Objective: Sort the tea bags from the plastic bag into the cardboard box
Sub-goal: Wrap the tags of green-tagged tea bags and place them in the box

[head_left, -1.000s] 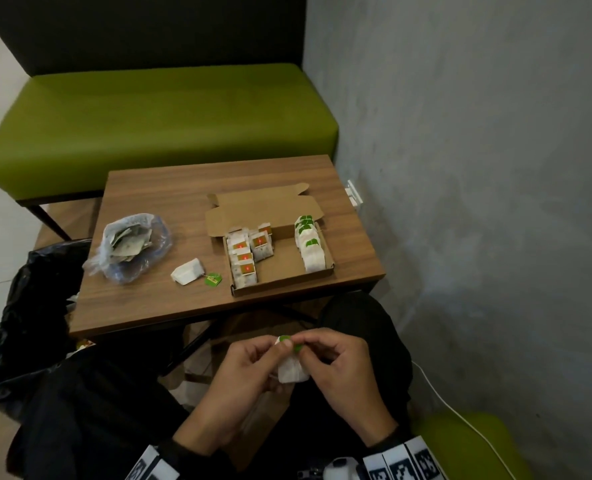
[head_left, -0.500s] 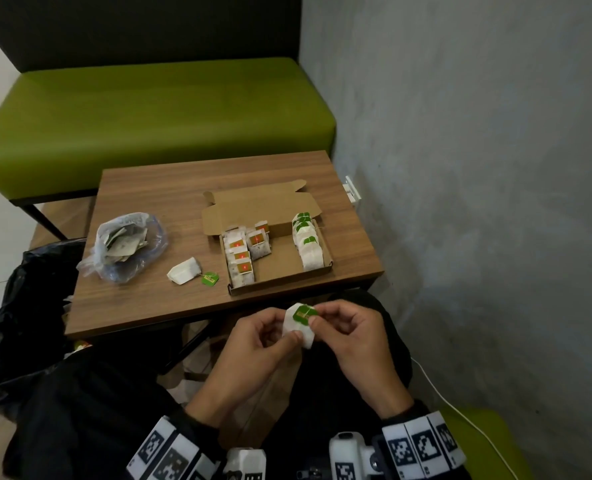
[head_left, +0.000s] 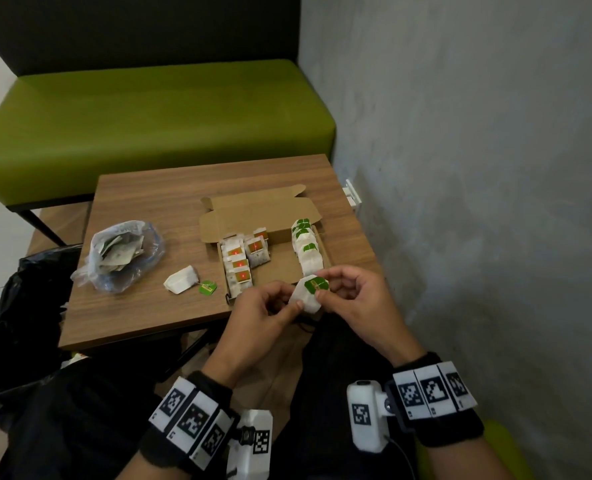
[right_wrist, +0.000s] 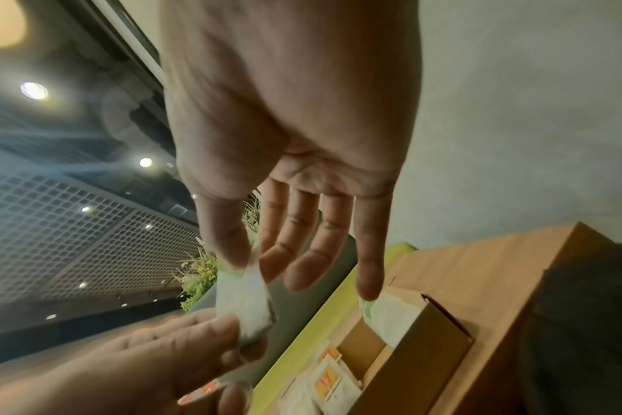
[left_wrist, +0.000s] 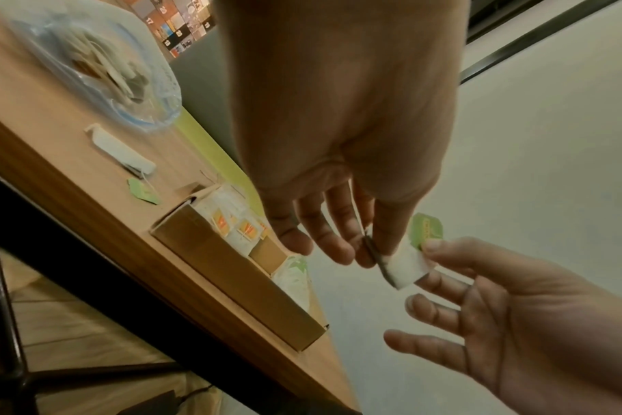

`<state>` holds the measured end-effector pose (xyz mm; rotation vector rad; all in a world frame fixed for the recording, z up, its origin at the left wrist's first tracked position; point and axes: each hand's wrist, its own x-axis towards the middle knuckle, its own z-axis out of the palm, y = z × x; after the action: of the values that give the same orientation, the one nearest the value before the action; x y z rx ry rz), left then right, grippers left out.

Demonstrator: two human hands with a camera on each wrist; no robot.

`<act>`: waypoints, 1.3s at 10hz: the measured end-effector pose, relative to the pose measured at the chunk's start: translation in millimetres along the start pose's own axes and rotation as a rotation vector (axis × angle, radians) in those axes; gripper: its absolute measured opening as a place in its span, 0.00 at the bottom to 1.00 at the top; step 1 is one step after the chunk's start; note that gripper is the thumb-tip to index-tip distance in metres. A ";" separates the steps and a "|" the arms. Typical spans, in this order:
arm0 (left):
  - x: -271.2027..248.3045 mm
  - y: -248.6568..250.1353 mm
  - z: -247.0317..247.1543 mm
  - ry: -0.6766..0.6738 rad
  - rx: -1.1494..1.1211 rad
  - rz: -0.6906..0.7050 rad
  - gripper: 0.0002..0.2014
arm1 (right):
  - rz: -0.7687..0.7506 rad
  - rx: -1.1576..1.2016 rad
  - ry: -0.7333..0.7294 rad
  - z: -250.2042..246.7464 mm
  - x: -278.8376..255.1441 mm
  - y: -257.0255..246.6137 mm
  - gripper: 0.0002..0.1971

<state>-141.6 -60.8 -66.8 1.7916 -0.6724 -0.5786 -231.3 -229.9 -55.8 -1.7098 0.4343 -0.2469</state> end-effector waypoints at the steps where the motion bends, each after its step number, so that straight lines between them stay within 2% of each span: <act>1: 14.8 -5.3 -0.2 0.025 0.039 0.006 0.08 | -0.011 -0.211 -0.047 -5.2 21.7 -0.1 0.06; 2: 31.2 -22.0 -0.6 0.090 0.181 -0.087 0.15 | -0.034 -0.392 -0.020 -12.9 49.0 -0.8 0.04; 3: 37.1 -43.0 -1.2 0.075 0.347 -0.180 0.25 | -0.033 -0.497 0.033 -18.9 77.6 1.0 0.05; 4: 36.3 -56.6 0.7 0.039 0.446 -0.183 0.29 | 0.036 -0.657 -0.047 -19.6 107.5 17.4 0.07; 5: 36.2 -62.3 2.0 0.027 0.492 -0.162 0.29 | 0.107 -0.752 -0.190 -17.3 132.7 32.8 0.08; 6: 37.0 -65.1 3.2 0.040 0.515 -0.144 0.28 | 0.160 -0.843 -0.320 -14.5 146.9 35.8 0.05; 7: 36.9 -67.2 4.8 0.055 0.498 -0.145 0.28 | 0.210 -0.888 -0.381 -10.9 151.3 35.1 0.05; 8: 37.3 -68.2 6.1 0.062 0.491 -0.143 0.28 | 0.200 -0.975 -0.380 -5.9 151.1 32.5 0.07; 10: 37.1 -69.8 7.8 0.070 0.505 -0.141 0.28 | 0.087 -1.330 -0.361 8.0 140.3 20.2 0.23; 12: 37.4 -69.5 8.1 0.062 0.521 -0.140 0.28 | 0.026 -1.387 -0.313 13.8 138.2 23.6 0.18; 13: 36.3 -69.0 7.6 0.063 0.524 -0.135 0.28 | 0.012 -1.341 -0.253 12.3 139.5 22.4 0.20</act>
<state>-109.3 -73.4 -137.1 2.3479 -0.7057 -0.4576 -103.5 -280.3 -90.8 -2.9888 0.4409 0.3802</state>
